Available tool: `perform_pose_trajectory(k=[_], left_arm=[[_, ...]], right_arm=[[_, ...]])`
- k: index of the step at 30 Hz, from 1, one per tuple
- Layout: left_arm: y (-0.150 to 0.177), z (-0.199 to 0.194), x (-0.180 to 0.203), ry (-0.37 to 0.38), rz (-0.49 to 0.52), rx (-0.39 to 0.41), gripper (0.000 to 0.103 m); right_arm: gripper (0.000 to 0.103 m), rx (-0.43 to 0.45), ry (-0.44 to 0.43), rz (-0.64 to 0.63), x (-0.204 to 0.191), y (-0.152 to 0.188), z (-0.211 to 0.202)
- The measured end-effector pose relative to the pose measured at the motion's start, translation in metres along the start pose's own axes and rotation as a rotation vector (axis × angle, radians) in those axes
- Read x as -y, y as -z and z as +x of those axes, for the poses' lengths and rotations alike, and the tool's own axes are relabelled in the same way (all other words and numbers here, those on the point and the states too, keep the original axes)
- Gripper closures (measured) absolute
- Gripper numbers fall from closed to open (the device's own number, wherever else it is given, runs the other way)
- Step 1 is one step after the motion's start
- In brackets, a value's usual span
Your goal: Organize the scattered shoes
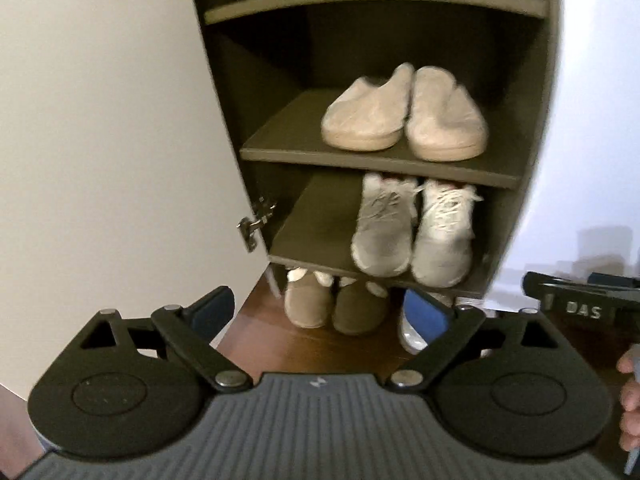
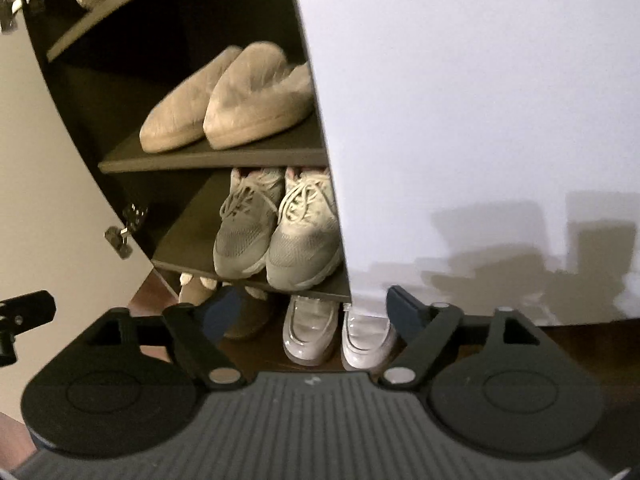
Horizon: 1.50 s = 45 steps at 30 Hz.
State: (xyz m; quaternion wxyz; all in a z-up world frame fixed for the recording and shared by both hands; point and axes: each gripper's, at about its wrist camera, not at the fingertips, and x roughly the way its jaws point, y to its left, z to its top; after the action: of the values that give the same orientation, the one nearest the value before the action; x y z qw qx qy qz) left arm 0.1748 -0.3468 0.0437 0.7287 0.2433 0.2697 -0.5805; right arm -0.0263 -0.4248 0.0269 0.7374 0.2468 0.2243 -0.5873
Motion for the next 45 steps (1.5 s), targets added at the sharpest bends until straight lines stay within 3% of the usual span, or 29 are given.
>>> perform_pose_trajectory(k=[7, 15, 23, 29, 35, 45], left_arm=[[0.016, -0.014, -0.018, 0.129, 0.008, -0.014, 0.01], [0.054, 0.0, -0.054, 0.127, 0.087, -0.059, 0.01], [0.082, 0.016, -0.076, 0.135, 0.074, -0.157, 0.01], [0.048, -0.023, -0.083, 0.135, 0.029, -0.217, 0.01], [-0.011, -0.088, -0.089, 0.108, 0.035, -0.27, 0.01], [-0.116, -0.241, -0.131, 0.101, 0.036, -0.253, 0.01]], right_arm=[[0.014, 0.045, 0.107, -0.006, -0.02, 0.02, -0.041], [0.01, 0.041, 0.188, 0.032, -0.066, 0.064, -0.056], [0.009, -0.041, 0.223, 0.017, -0.098, 0.101, -0.047], [0.007, -0.096, 0.208, -0.006, -0.111, 0.069, -0.09], [0.005, -0.155, 0.209, -0.004, -0.126, 0.022, -0.15], [0.004, -0.157, 0.225, 0.041, -0.168, -0.063, -0.289]])
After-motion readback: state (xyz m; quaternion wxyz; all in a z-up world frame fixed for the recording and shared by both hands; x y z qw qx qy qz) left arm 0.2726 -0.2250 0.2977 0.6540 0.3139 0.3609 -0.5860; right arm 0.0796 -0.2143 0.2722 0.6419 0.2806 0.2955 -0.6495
